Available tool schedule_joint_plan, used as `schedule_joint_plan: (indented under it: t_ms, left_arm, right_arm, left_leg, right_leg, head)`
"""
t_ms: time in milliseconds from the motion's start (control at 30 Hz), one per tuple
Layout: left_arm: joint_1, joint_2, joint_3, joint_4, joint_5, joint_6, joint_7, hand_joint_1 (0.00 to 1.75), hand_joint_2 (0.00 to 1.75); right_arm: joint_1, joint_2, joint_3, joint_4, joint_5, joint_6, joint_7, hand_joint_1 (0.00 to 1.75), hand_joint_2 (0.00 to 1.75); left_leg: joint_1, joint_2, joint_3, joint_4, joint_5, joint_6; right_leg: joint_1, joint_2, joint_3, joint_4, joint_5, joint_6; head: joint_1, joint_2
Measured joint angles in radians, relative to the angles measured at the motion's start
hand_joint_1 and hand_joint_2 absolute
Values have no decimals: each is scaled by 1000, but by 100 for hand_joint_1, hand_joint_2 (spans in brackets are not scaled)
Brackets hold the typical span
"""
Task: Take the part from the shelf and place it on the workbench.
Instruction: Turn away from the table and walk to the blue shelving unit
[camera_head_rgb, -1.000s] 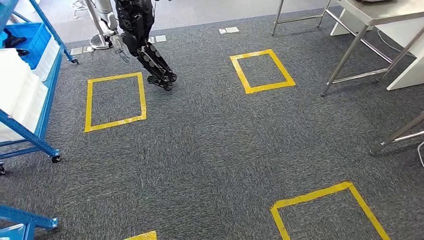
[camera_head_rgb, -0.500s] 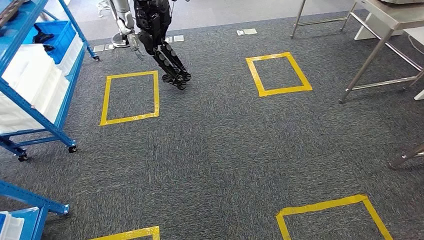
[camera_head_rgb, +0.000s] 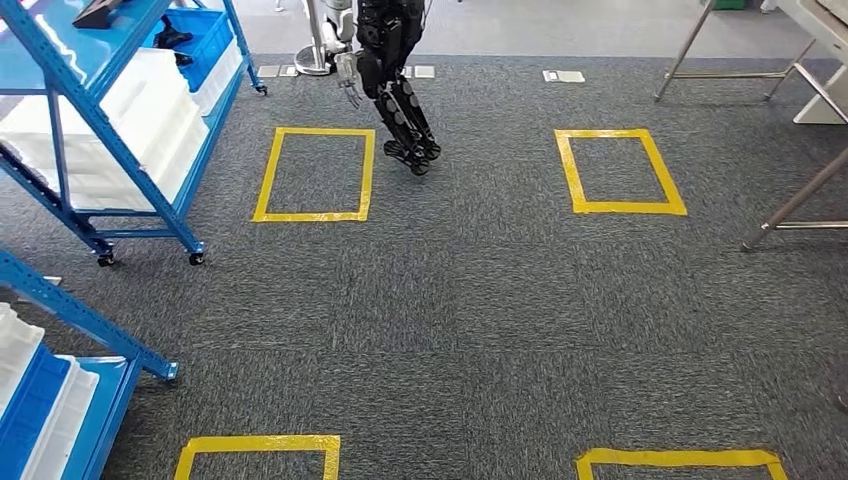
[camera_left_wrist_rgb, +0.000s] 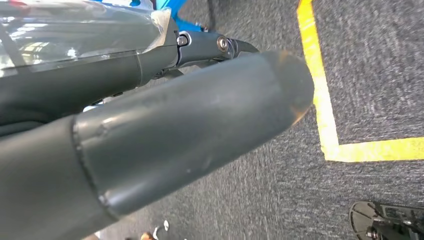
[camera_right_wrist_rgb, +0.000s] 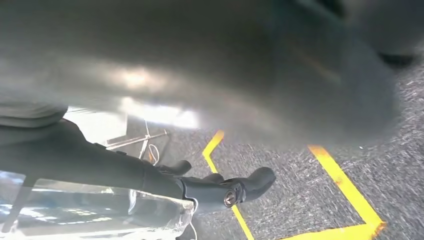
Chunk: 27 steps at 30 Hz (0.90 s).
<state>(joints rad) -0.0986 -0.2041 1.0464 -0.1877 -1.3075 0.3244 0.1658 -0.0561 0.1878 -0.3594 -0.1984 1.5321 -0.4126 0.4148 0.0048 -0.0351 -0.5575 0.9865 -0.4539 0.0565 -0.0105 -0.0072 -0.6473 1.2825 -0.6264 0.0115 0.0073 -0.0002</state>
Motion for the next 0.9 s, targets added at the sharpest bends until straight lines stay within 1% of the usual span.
schedule_joint_plan:
  t_ms: [33, 67, 100, 133, 167, 200, 233, 267, 300, 333, 367, 400, 433, 467, 500, 533, 567, 600, 633, 667, 700, 733, 767, 800, 833, 867, 900]
  left_arm:
    - [0, 0, 0, 0, -1, 0, -2, 0, 0]
    - [0, 0, 0, 0, -2, 0, -4, 0, 0]
    - [0, 0, 0, 0, -2, 0, -6, 0, 0]
    - [0, 0, 0, 0, -3, -1, -8, 0, 0]
    - [0, 0, 0, 0, -4, -1, -9, 0, 0]
    - [0, 0, 0, 0, -4, -1, -9, 0, 0]
    - [1, 1, 0, 0, -4, -1, -9, 0, 0]
    - [1, 1, 0, 0, -4, -1, -9, 0, 0]
    - [2, 1, 0, 0, -4, -1, -9, 0, 0]
    - [2, 1, 0, 0, -5, -1, -9, 0, 0]
    - [1, 1, 0, 0, -6, -1, -10, 0, 0]
    - [1, 1, -1, 0, -8, -2, -10, 0, 0]
    - [0, 1, -1, 0, -10, -3, -11, 0, 0]
    - [0, 1, -1, 0, -12, -3, -12, 0, 0]
    - [1, 1, -1, 0, -13, -4, -13, 0, 0]
    - [2, 1, -1, 0, -13, -4, -13, 0, 0]
    - [2, 1, -2, 0, -14, -4, -14, 0, 0]
    - [2, 1, -2, 0, -14, -4, -15, 0, 0]
    - [1, 1, -4, 0, -15, -4, -15, 0, 0]
    - [0, 1, -7, 0, -16, -4, -16, 0, 0]
    - [-1, 1, -11, 0, -18, -4, -17, 0, 0]
    - [-2, 2, -14, 0, -20, -4, -17, 0, 0]
    - [-2, 2, -17, 0, -21, -4, -17, 0, 0]
    - [-2, 2, -18, 0, -23, -4, -17, 0, 0]
    - [-2, 2, -19, 0, -23, -4, -17, 0, 0]
    - [-2, 2, -19, 0, -24, -4, -17, 0, 0]
    - [-3, 1, -20, 0, -24, -4, -17, 0, 0]
  right_arm:
    - [0, -1, -2, 0, -1, 0, 1, 0, 0]
    - [-1, -1, -4, 0, -2, -1, 2, 0, 0]
    - [-1, -1, -6, 0, -4, -1, 3, 0, 0]
    - [-1, 0, -8, 0, -5, -1, 3, 0, 0]
    - [-1, 0, -9, 0, -5, -2, 4, 0, 0]
    - [-2, 1, -10, 0, -6, -2, 4, 0, 0]
    - [-2, 1, -10, 0, -6, -2, 5, 0, 0]
    - [-3, 1, -10, 0, -6, -3, 5, 0, 0]
    - [-3, 2, -10, 0, -6, -3, 5, 0, 0]
    - [-3, 2, -10, 0, -7, -3, 5, 0, 0]
    - [-3, 2, -10, 0, -7, -3, 5, 0, 0]
    - [-2, 2, -11, 0, -8, -4, 6, 0, 0]
    - [-1, 2, -12, 0, -9, -4, 6, 0, 0]
    - [0, 2, -13, 0, -10, -4, 8, 0, 0]
    - [1, 1, -15, 0, -12, -4, 10, 0, 0]
    - [0, 1, -16, 0, -13, -4, 12, 0, 0]
    - [0, 1, -17, 0, -15, -4, 14, 0, 0]
    - [-1, 2, -18, 0, -16, -4, 15, 0, 0]
    - [-2, 3, -18, 0, -16, -4, 16, 0, 0]
    - [-2, 3, -19, 0, -17, -4, 17, 0, 0]
    - [-2, 4, -20, 0, -18, -4, 18, 0, 0]
    - [-2, 4, -21, 0, -18, -4, 18, 0, 0]
    - [-3, 5, -23, 0, -18, -5, 19, 0, 0]
    - [-4, 5, -24, 0, -18, -5, 20, 0, 0]
    - [-4, 6, -25, 0, -19, -6, 20, 0, 0]
    - [-5, 6, -26, 0, -19, -6, 20, 0, 0]
    - [-4, 6, -27, 0, -19, -7, 20, 0, 0]
  left_leg:
    - [0, -12, 1, 1, 0, -1]
    - [1, -24, 3, 2, 0, -3]
    - [0, -34, 3, 5, -2, -6]
    - [-2, -43, 3, 8, -4, -11]
    - [-3, -50, 1, 11, -6, -17]
    - [-3, -56, -3, 14, -6, -23]
    - [-2, -61, -5, 14, -6, -29]
    - [1, -64, -8, 15, -6, -33]
    - [4, -55, -12, 22, -11, -37]
    - [5, -37, -23, 46, -27, -41]
    - [6, -14, -44, 91, -55, -45]
    - [6, 9, -74, 155, -89, -49]
    - [7, 22, -109, 228, -123, -52]
    - [8, 27, -139, 287, -143, -54]
    - [9, 30, -154, 316, -146, -55]
    - [9, 33, -149, 304, -129, -53]
    - [8, 38, -122, 251, -97, -50]
    - [7, 52, -84, 176, -62, -45]
    - [3, 69, -48, 107, -37, -40]
    - [-2, 82, -23, 57, -22, -34]
    - [-6, 90, -12, 34, -19, -30]
    - [-10, 85, -12, 30, -22, -27]
    - [-11, 75, -12, 25, -19, -22]
    - [-10, 67, -9, 19, -15, -17]
    - [-7, 58, -5, 12, -10, -11]
    - [-3, 50, -1, 5, -5, -6]
    - [-1, 41, 0, 1, -2, -4]
  right_leg:
    - [-2, 3, 16, -35, 22, 11]
    - [-6, 10, 48, -102, 53, 22]
    - [-11, 26, 80, -176, 83, 30]
    - [-14, 38, 105, -234, 105, 32]
    - [-14, 48, 119, -267, 117, 29]
    - [-12, 51, 123, -277, 120, 22]
    - [-9, 44, 125, -278, 123, 13]
    - [-9, 38, 127, -279, 125, 6]
    - [-10, 31, 127, -280, 127, 0]
    - [-11, 23, 128, -282, 128, -6]
    - [-12, 13, 128, -283, 128, -12]
    - [-9, 3, 128, -283, 127, -17]
    - [-6, -8, 128, -282, 126, -21]
    - [-3, -19, 128, -282, 124, -23]
    - [-1, -30, 128, -282, 123, -24]
    - [1, -39, 129, -282, 122, -25]
    - [2, -47, 131, -282, 121, -27]
    - [3, -54, 133, -282, 119, -27]
    - [7, -60, 136, -282, 117, -25]
    - [9, -66, 137, -282, 114, -23]
    - [12, -72, 138, -282, 112, -20]
    - [13, -79, 139, -283, 111, -16]
    - [13, -86, 142, -284, 110, -12]
    - [12, -82, 141, -281, 106, -7]
    - [12, -67, 136, -265, 96, -6]
    - [11, -46, 120, -230, 77, -6]
    - [8, -22, 93, -174, 51, -9]
  head:
    - [0, 0]
    - [0, 0]
    - [0, 0]
    - [0, 0]
    - [0, 0]
    - [-1, 0]
    - [-2, 0]
    - [-3, 0]
    - [-3, 0]
    - [-5, 0]
    - [-7, 0]
    - [-9, 0]
    - [-11, 0]
    - [-11, 0]
    - [-11, 0]
    - [-11, 0]
    - [-11, 0]
    - [-11, 0]
    - [-11, 0]
    - [-10, 0]
    - [-10, 0]
    - [-10, 0]
    - [-10, 0]
    - [-9, 0]
    - [-9, 0]
    - [-7, 0]
    - [-5, 0]
